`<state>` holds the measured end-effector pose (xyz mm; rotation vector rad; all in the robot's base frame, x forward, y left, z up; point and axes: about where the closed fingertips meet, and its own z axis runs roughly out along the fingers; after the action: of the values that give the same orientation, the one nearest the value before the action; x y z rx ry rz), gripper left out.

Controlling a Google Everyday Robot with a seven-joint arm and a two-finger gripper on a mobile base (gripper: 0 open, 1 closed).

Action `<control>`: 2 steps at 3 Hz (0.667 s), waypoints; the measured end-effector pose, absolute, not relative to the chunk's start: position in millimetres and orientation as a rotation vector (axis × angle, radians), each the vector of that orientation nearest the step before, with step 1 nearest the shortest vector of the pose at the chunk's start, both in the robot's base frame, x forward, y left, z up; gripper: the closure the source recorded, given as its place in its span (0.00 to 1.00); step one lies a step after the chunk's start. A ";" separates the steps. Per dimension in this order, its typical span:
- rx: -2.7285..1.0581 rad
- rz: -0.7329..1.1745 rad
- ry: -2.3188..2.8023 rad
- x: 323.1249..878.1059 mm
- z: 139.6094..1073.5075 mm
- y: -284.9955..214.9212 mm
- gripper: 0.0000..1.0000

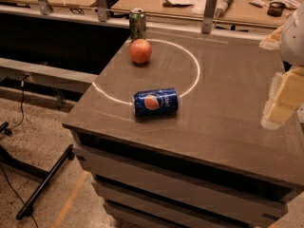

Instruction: Place pepsi can upright

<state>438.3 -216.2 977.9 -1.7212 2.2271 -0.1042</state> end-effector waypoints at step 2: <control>-1.727 -0.095 2.214 440.5 976.8 -212.0 0.00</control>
Offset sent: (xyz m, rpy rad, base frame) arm 0.0088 0.0155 -0.0099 0.0304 0.0129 0.0418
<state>440.5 -212.0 976.8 -1.7271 2.2140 -0.0955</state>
